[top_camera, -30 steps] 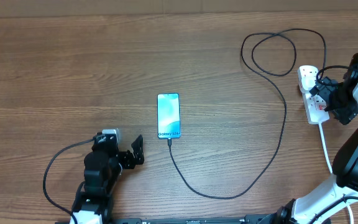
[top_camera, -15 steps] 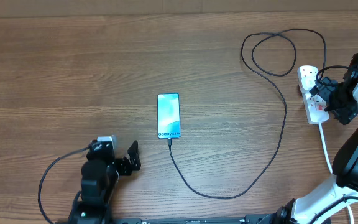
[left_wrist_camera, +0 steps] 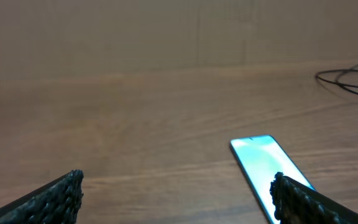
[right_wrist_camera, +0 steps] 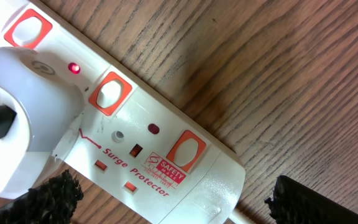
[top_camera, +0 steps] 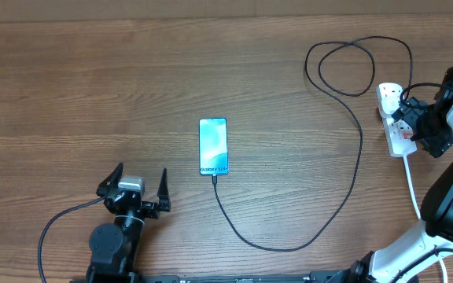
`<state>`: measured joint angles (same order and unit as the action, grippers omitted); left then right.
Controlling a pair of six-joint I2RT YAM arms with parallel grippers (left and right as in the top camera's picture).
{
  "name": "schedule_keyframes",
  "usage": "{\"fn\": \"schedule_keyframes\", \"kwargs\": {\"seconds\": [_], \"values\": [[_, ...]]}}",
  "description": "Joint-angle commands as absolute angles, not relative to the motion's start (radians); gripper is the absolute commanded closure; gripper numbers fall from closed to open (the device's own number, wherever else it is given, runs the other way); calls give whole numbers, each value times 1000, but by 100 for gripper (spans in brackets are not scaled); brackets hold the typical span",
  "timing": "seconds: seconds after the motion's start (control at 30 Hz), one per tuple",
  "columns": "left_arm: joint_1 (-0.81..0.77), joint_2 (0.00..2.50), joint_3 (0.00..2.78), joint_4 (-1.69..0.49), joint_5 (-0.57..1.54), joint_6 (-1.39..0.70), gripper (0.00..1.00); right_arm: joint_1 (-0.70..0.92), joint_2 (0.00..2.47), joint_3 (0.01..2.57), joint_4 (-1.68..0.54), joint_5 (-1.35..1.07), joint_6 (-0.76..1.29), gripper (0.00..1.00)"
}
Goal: Plug charger to phone and switch on socket
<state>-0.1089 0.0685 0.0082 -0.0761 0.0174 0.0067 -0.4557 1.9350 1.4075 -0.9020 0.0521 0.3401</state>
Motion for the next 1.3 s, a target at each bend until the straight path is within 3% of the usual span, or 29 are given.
{"fn": "schedule_keyframes", "kwargs": {"seconds": [0.0, 0.23, 1.27], "values": [[-65, 15, 4, -80, -4, 68, 0, -456, 1930, 1428, -899, 58, 339, 0], [6, 3, 4, -81, -8, 68, 0, -456, 1930, 1428, -899, 58, 339, 0], [8, 4, 4, -77, -2, 68, 0, -456, 1930, 1428, -899, 58, 339, 0]]}}
